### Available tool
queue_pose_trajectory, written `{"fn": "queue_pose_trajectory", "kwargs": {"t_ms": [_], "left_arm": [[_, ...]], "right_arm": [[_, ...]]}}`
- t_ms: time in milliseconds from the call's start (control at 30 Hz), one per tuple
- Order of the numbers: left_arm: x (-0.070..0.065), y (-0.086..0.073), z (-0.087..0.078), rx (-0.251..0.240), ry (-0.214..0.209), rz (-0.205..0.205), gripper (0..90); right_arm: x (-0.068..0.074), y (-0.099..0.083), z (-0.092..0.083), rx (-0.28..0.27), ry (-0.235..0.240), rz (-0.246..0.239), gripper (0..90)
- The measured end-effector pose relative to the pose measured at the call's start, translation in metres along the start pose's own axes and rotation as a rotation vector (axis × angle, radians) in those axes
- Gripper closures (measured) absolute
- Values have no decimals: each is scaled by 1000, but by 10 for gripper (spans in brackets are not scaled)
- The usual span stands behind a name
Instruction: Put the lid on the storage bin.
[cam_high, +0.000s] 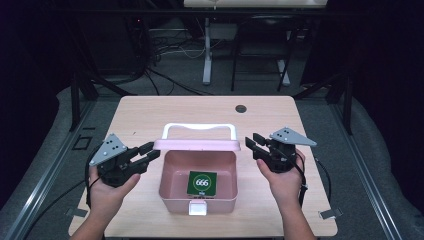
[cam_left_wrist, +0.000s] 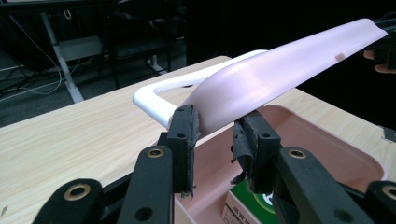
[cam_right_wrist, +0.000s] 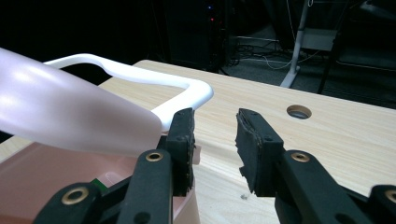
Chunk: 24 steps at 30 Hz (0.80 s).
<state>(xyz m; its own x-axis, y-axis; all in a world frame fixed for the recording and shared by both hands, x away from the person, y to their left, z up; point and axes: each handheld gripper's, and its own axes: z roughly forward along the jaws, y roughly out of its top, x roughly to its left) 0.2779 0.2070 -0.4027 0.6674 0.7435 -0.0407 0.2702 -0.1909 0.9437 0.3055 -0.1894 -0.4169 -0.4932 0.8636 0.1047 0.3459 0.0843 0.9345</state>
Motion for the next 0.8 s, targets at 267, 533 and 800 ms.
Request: {"fn": "queue_pose_trajectory", "kwargs": {"t_ms": [267, 533, 800], "left_arm": [[-2, -3, -4, 7, -7, -2, 685], [-5, -8, -7, 14, -11, 1, 689], [-8, -14, -9, 11, -15, -7, 684]], "right_arm": [[1, 0, 0, -1, 22, 19, 673], [0, 0, -1, -2, 28, 30, 678], [1, 0, -1, -2, 30, 29, 681]]}}
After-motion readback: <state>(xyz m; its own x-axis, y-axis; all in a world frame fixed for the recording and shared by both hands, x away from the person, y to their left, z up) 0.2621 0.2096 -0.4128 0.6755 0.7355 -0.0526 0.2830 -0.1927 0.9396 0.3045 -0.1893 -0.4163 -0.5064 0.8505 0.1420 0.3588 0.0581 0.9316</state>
